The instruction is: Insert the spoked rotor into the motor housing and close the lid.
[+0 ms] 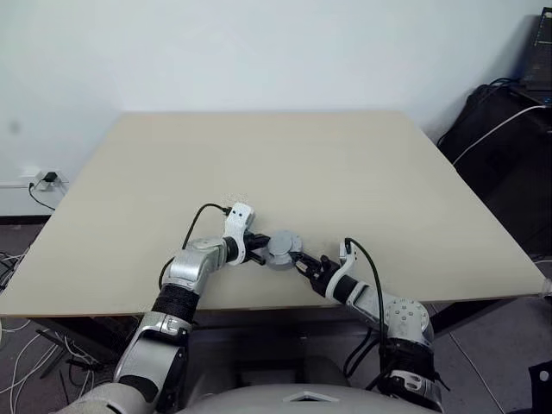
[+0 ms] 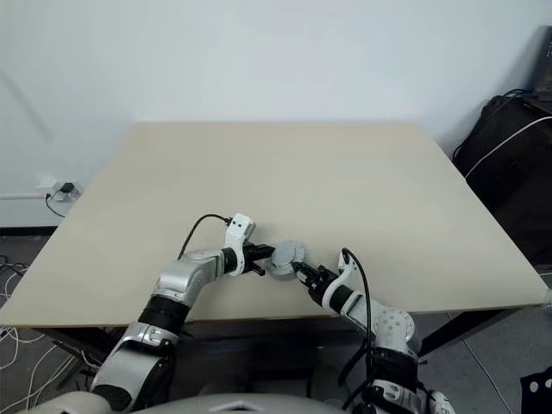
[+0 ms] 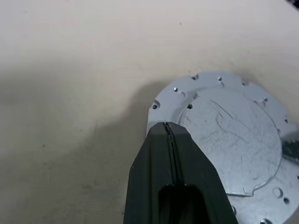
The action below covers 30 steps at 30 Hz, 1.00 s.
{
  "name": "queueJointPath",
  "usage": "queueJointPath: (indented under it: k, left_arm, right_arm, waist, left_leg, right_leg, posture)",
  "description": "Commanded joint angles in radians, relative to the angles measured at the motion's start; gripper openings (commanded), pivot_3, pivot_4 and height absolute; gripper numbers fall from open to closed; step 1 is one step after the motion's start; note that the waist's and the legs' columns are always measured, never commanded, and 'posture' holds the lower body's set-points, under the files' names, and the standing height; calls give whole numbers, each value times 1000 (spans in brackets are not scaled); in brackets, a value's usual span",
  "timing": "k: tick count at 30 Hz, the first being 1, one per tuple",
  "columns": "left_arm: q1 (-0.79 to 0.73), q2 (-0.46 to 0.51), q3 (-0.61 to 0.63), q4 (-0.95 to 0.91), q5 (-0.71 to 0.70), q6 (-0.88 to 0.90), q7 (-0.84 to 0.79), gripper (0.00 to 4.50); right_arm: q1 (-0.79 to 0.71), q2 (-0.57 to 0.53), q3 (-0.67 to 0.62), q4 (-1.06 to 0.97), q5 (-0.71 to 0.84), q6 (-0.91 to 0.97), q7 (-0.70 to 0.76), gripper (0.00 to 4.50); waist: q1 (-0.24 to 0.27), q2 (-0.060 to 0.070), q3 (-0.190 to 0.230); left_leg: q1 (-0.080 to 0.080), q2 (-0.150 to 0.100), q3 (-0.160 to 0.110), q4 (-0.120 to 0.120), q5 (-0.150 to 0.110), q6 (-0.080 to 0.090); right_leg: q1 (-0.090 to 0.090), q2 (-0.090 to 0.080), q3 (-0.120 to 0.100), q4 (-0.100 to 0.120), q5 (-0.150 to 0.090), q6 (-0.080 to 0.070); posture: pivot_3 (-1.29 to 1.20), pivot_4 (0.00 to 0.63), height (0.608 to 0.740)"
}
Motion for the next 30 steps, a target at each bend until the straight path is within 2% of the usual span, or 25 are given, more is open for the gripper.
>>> queueJointPath:
  k: [1,5,9,11,14,20,24,30]
  left_arm:
    - [0,-41,89,-70,-16,-80,142,0]
    - [32,-70,173,-93,49,-234,378,0]
    - [138,-72,227,-165,36,-289,449,0]
    - [208,-71,223,-221,7,-253,417,0]
    - [309,-97,252,-318,-155,-169,298,0]
    - [481,-148,218,-452,-214,-207,263,0]
    - [569,-184,217,-538,-411,-114,159,0]
    - [655,-149,183,-609,-589,-3,86,1960]
  right_arm:
    - [0,20,20,-45,30,-9,-8,1298]
    - [8,17,25,-47,51,-5,-8,1298]
    - [15,29,4,-65,128,7,21,1298]
    - [15,38,-18,-76,197,23,42,1298]
    - [12,45,-28,-96,282,42,49,1298]
    - [-6,42,-8,-110,400,53,31,1298]
    - [-23,26,34,-106,427,67,20,1298]
    - [-32,0,64,-89,430,62,8,1298]
  waist:
    - [0,0,0]
    - [0,0,0]
    - [0,1,0]
    - [3,1,1]
    - [8,2,2]
    - [7,3,3]
    - [0,5,4]
    - [-4,5,4]
  left_leg:
    - [0,0,0,0,0,0]
    - [-3,1,0,0,0,0]
    - [-4,1,0,-1,0,0]
    - [-6,1,0,-1,-1,1]
    - [-10,0,0,0,-1,1]
    - [-13,-2,0,2,-2,4]
    - [-12,-1,1,3,-2,4]
    - [-12,-1,1,3,-2,4]
  right_leg:
    - [0,0,0,0,0,0]
    - [-3,0,0,0,1,1]
    - [-5,0,0,-1,1,0]
    - [-6,-1,0,-1,1,0]
    - [-10,-2,-1,-1,1,0]
    - [-11,-3,-1,-1,-1,-3]
    - [-11,-2,-1,-1,-2,-3]
    - [-11,-2,-1,-1,-2,-3]
  posture:
    - [0,0,740]
    - [0,0,740]
    - [0,0,740]
    - [0,0,740]
    - [0,0,740]
    - [0,0,740]
    - [0,0,740]
    - [0,0,740]
